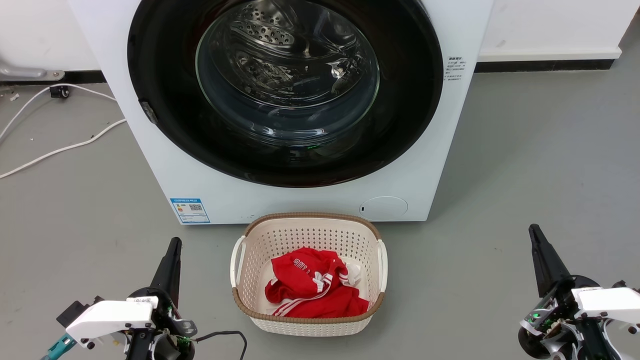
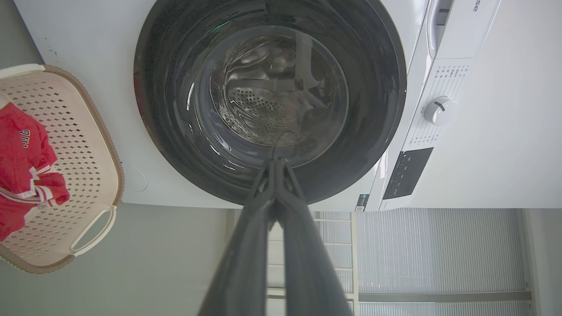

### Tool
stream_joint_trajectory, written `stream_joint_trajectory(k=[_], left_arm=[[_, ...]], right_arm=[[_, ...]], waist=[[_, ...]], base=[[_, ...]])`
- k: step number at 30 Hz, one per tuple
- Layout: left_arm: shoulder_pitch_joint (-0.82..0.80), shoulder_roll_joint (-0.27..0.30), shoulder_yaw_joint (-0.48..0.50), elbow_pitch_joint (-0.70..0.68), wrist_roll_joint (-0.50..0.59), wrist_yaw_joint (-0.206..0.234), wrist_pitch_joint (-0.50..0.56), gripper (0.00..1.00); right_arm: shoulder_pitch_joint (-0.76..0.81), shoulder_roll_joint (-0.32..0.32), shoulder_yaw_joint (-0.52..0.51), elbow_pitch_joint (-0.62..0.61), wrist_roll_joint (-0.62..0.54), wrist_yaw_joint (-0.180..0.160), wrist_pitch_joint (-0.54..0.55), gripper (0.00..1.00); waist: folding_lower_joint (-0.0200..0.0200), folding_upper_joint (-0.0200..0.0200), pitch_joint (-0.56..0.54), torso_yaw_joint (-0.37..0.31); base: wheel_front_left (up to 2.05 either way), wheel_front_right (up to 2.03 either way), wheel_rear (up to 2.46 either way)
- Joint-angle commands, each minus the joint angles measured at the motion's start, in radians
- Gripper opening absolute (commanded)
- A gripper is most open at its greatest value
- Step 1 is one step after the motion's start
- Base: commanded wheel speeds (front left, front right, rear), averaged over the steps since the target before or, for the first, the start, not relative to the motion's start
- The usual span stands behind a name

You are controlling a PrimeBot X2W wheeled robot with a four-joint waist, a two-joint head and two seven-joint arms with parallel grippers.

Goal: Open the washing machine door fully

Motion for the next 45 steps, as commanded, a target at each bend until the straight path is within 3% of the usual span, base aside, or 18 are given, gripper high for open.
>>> stream_joint_trajectory(k=[1,6,7,21,27,45], left_arm=[[-0.007,-0.001,0.003,0.001,0.003,-0.003,0.007,0.0],[-0.007,-0.001,0.004,0.002,0.003,-0.003,0.006,0.0],[0.0,0.0,0.001,0.0,0.0,0.0,0.003,1.0],[-0.006,-0.003,-0.048,-0.026,0.045,0.0,-0.058,1.0],[-0.01,-0.003,-0.053,-0.074,0.145,0.0,-0.085,1.0],[-0.013,-0.003,-0.077,-0.171,0.582,-0.001,-0.155,1.0]], right_arm=[[-0.013,0.003,-0.003,0.001,-0.007,0.0,0.002,0.0],[-0.013,0.004,-0.004,0.001,-0.008,0.0,0.003,0.0],[-0.001,0.001,-0.002,0.0,0.0,0.0,0.0,1.0],[0.022,0.004,0.018,-0.05,-0.054,0.0,-0.059,1.0],[0.026,0.005,0.027,-0.099,-0.214,0.0,-0.086,1.0],[0.053,0.007,0.055,-0.181,-0.708,0.0,-0.156,1.0]], waist=[[0.0,0.0,0.0,0.0],[0.0,0.0,0.0,0.0],[0.0,0.0,0.0,0.0],[0.0001,0.0,0.002,0.001],[0.0001,0.0,0.004,0.002],[0.0001,0.0,0.006,0.004]], base=[[0.0,0.0,0.0],[0.0,0.0,0.0],[0.0,0.0,0.0],[0.0,0.0,0.0],[0.0,0.0,0.0],[0.0,0.0,0.0]])
